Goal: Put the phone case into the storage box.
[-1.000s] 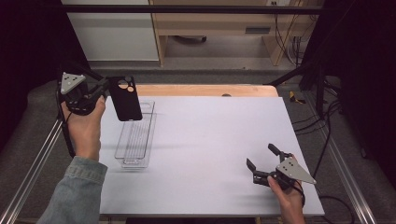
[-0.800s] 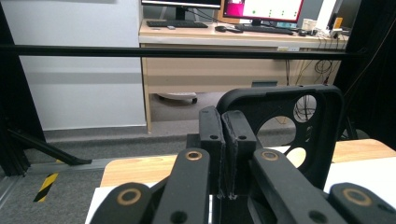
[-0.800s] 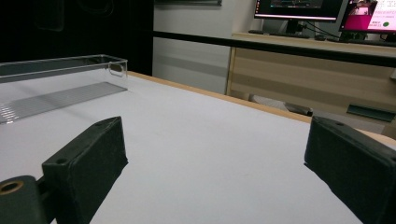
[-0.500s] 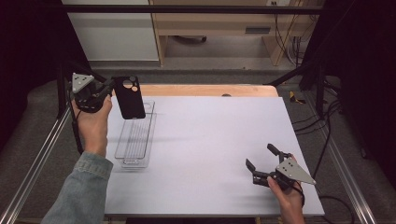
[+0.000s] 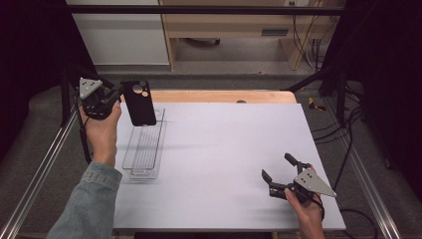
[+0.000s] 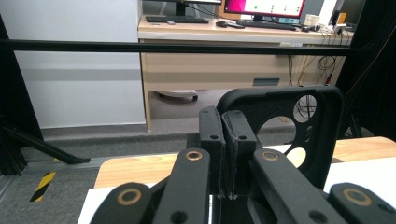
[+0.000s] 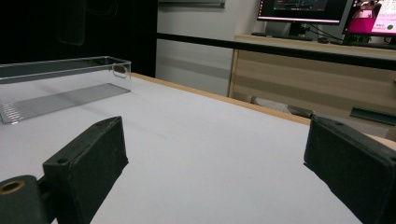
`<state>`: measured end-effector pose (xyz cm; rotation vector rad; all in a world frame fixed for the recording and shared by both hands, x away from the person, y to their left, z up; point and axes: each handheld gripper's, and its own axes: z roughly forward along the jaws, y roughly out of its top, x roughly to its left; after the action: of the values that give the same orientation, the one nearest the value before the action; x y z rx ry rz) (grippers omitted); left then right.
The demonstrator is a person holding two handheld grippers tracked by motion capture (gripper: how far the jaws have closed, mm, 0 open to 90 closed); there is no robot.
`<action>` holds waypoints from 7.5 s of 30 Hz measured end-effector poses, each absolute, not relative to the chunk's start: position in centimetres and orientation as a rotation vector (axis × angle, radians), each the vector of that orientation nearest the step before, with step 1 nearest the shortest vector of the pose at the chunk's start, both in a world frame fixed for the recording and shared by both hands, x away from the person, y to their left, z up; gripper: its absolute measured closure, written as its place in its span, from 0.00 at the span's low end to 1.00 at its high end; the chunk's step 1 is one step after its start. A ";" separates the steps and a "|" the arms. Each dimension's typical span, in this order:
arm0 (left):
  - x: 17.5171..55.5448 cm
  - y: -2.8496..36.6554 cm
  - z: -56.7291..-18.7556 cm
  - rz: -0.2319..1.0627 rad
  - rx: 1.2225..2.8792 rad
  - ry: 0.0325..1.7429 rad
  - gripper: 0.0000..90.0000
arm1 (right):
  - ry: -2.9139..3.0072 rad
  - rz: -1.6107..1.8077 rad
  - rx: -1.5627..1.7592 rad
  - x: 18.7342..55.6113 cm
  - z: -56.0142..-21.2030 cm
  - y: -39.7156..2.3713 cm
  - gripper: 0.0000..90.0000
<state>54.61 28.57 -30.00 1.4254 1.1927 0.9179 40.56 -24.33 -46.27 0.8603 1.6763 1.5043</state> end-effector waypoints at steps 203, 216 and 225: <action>61.7 27.2 -37.4 0.927 1.495 1.251 0.59 | 1.715 1.523 0.813 40.4 -46.5 -24.0 0.07; 59.4 26.4 -36.0 0.922 1.475 1.202 0.48 | 1.717 1.526 0.809 40.3 -46.4 -23.9 0.07; 58.9 26.0 -35.6 0.902 1.480 1.185 0.39 | 1.718 1.524 0.807 40.3 -46.4 -23.9 0.07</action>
<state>58.85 26.05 -35.64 1.4801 1.1846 0.9023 40.33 -23.93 -46.42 0.8073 1.7179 1.5245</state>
